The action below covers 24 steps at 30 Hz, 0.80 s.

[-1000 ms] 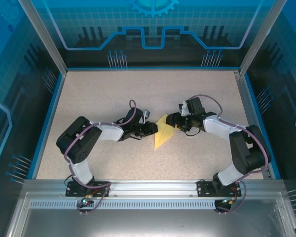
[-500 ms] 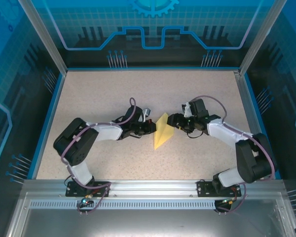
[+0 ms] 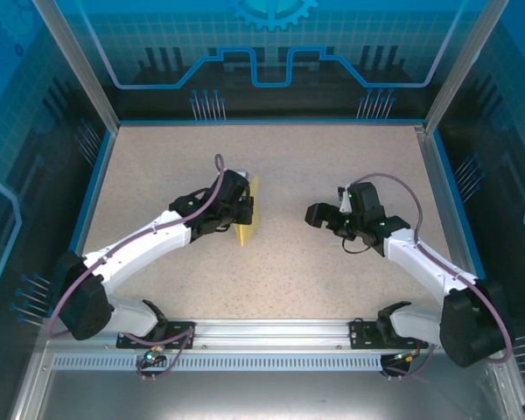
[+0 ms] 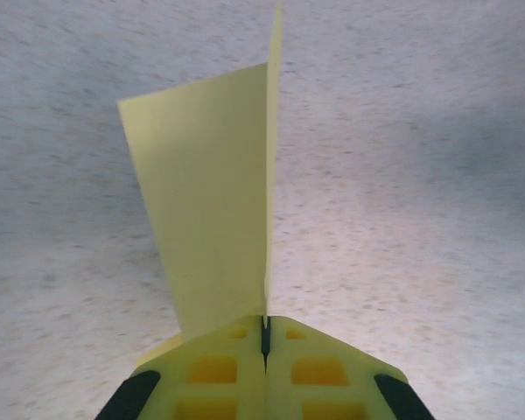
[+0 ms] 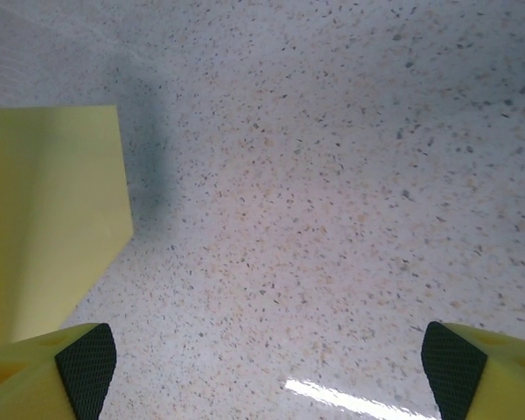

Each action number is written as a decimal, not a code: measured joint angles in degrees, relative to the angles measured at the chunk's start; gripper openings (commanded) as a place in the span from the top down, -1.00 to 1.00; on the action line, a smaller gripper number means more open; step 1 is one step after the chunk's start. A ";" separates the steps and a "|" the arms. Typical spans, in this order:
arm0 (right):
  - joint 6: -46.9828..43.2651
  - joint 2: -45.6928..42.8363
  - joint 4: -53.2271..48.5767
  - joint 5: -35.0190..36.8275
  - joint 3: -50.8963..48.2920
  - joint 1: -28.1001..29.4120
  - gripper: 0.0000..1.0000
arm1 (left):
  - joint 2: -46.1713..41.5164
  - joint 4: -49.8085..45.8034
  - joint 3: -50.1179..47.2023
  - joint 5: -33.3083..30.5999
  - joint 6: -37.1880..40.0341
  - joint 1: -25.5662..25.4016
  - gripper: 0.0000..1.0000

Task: Fold a paper plane with a square sheet of paper (pick it up from the middle)
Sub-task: Turn over the paper at the center of the table.

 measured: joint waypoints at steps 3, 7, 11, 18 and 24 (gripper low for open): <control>0.02 -1.73 -1.36 1.53 -0.28 0.02 -0.89 | 4.70 -6.19 4.31 -9.05 0.07 -2.75 0.92; 0.07 -4.66 -2.49 3.19 -1.60 0.04 -0.89 | 15.67 -13.62 10.43 -19.87 0.02 -5.44 0.93; 0.26 -6.80 -3.82 4.44 -2.84 0.04 -0.89 | 27.04 -21.07 17.16 -28.92 -0.48 -7.96 0.93; 0.31 -10.03 -5.95 5.40 -4.26 -0.09 -0.89 | 32.83 -23.08 19.85 -31.45 -0.15 -10.21 0.91; 0.90 -11.52 -7.32 6.29 -4.68 -0.83 -0.89 | 33.35 -21.86 22.49 -29.42 0.04 -11.28 0.91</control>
